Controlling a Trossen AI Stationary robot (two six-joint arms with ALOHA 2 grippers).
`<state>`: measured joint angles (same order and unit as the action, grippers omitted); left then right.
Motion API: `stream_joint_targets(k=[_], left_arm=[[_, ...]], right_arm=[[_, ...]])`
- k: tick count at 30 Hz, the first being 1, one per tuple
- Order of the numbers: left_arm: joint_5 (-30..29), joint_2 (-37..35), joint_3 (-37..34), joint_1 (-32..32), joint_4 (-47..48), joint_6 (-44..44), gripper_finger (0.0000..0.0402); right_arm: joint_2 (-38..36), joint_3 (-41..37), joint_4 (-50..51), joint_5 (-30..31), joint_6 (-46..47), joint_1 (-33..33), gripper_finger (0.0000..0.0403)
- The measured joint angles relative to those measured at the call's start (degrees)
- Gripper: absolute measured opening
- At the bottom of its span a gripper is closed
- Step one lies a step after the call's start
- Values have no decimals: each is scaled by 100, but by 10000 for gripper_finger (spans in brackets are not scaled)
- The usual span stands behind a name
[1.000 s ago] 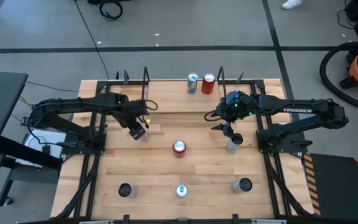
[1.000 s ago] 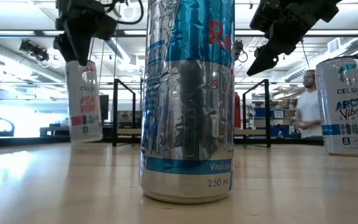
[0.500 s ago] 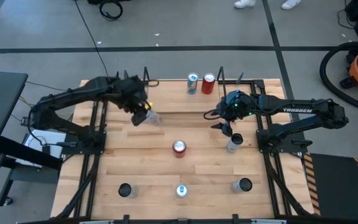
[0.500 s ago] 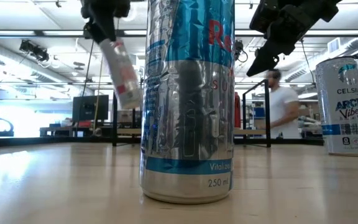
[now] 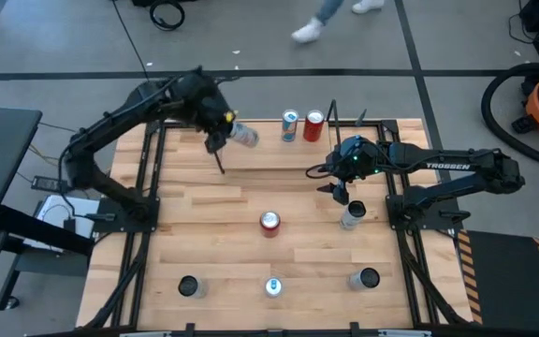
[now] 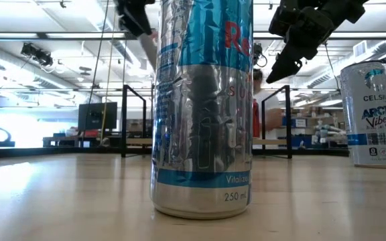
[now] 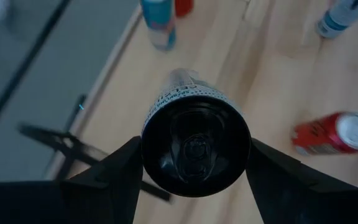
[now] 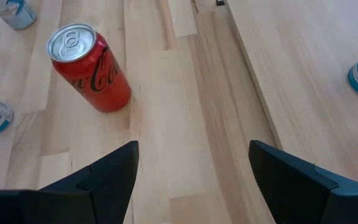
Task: Place canned beverage on shelf
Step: Put the top white and pink soda can on the shelf
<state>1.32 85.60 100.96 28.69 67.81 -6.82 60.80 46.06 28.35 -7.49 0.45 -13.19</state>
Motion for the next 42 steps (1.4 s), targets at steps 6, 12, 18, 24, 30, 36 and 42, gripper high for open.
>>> stream_joint_targets(k=[6,12,18,24,30,36,42], left_arm=[[7,899,1067,226,291,-706,247],[200,1763,1960,348,1125,-1323,247],[212,2252,2407,337,1220,-1892,247],[201,2330,2525,335,1109,-2440,247],[227,2372,2527,398,1019,-2512,247],[391,2526,2525,508,1299,-2501,247],[606,2789,2521,561,1548,-2385,247]], right_arm=[[0,0,0,0,2,0,313],[0,0,1,-1,4,0,313],[0,0,-5,-2,98,0,313],[0,0,-41,-2,364,0,313],[0,0,-43,-2,411,0,313],[0,2,-66,-4,552,0,313],[0,2,-84,-4,601,6,313]])
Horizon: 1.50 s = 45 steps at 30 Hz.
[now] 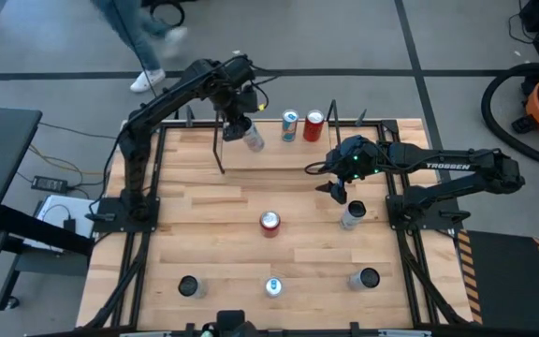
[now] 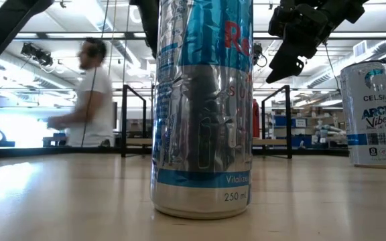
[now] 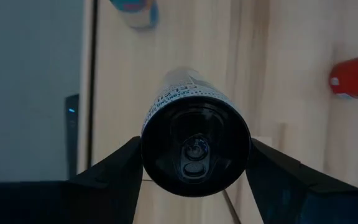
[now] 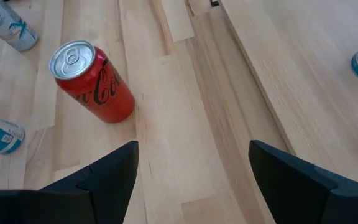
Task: Place canned beverage on shelf
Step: Put the top white and pink soda can on the shelf
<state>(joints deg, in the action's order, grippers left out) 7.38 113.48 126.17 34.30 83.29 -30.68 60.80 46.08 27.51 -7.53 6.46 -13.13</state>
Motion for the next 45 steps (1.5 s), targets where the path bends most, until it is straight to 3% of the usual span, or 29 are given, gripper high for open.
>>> stream_joint_targets(k=[21,38,45], left_arm=[[101,568,-2,154,505,199,247],[89,600,4,149,434,457,248],[87,606,4,146,439,455,271]], right_arm=[[-2,0,-50,33,-15,0,313],[-2,0,-48,44,-18,0,313],[0,0,-49,44,-19,0,313]])
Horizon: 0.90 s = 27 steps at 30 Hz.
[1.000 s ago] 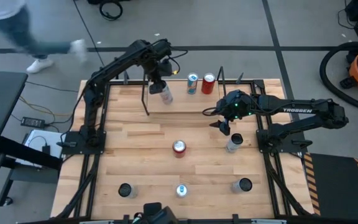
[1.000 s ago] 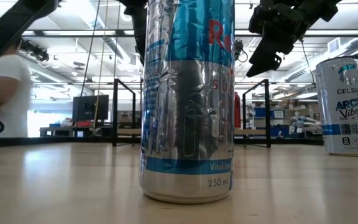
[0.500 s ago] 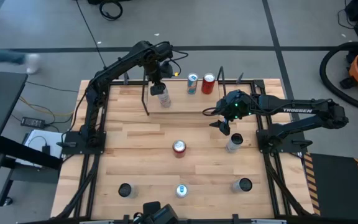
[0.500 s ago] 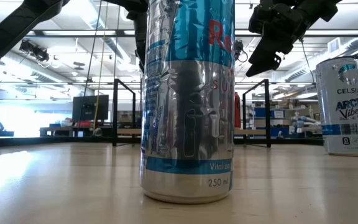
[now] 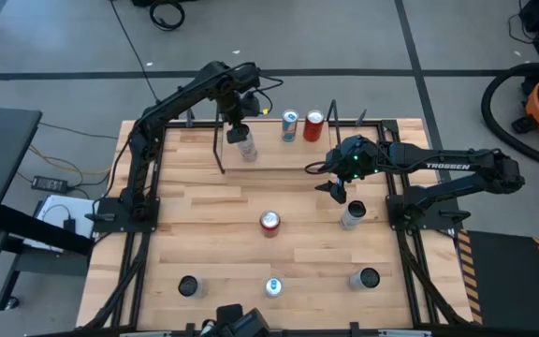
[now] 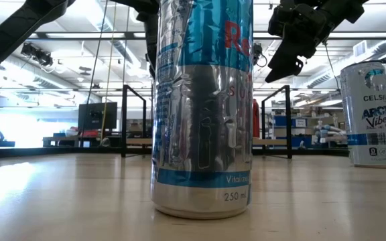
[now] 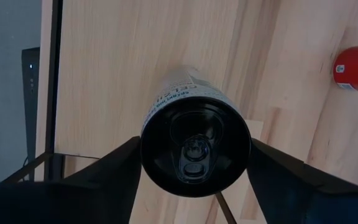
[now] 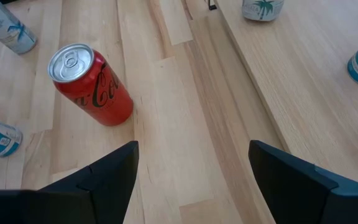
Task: Place canned beverage on shelf
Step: Put the top white and pink soda can on the shelf
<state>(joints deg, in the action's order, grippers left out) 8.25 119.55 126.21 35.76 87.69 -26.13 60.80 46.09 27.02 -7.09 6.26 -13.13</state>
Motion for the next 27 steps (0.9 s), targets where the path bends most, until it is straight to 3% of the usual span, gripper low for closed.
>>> stream_joint_targets(k=[6,27], left_arm=[[0,4,0,-13,-12,0,289],[-211,1,-7,-155,-208,-153,291]], right_arm=[[-2,0,1,0,0,0,313],[-2,0,-86,-2,-42,0,313]])
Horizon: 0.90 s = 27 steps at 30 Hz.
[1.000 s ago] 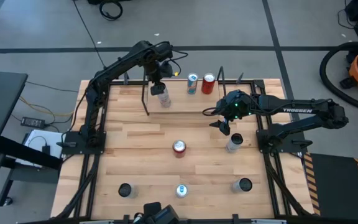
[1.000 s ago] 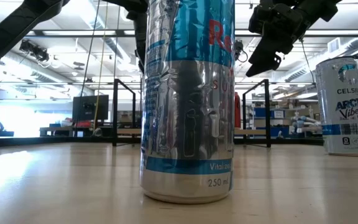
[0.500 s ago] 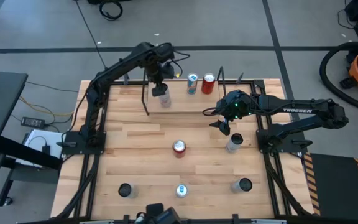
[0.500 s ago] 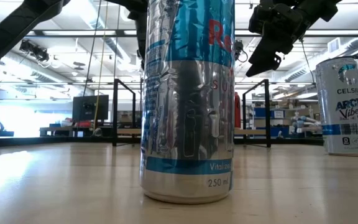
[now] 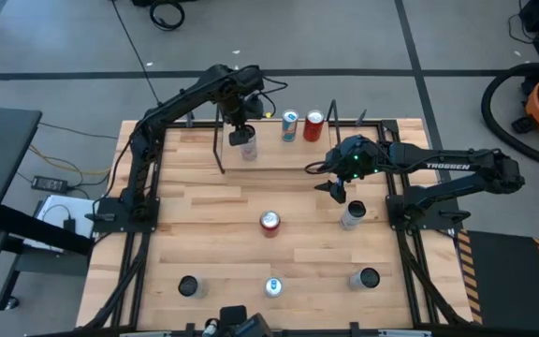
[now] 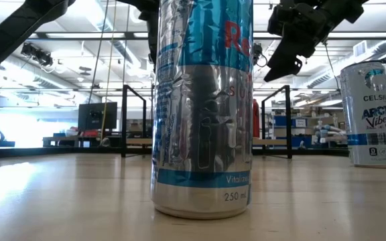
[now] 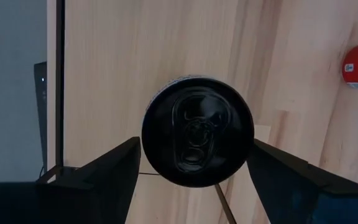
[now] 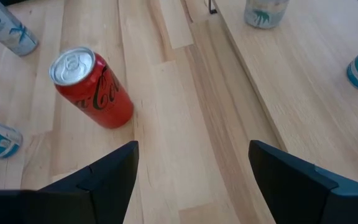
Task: Place canned beverage on shelf
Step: Put the top white and pink soda can on the shelf
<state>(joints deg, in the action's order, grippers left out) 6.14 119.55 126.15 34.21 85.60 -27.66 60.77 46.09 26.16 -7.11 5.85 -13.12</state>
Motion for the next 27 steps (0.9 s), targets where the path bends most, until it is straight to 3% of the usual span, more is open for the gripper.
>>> stream_joint_targets(k=[11,20,27], left_arm=[[-9,-34,880,-71,280,180,291],[-49,-436,817,-137,440,595,291],[-32,-737,815,-191,439,567,291]], right_arm=[[0,0,-156,0,0,2,313],[1,0,-859,-186,190,0,313],[0,0,-1213,-1173,37,1,313]])
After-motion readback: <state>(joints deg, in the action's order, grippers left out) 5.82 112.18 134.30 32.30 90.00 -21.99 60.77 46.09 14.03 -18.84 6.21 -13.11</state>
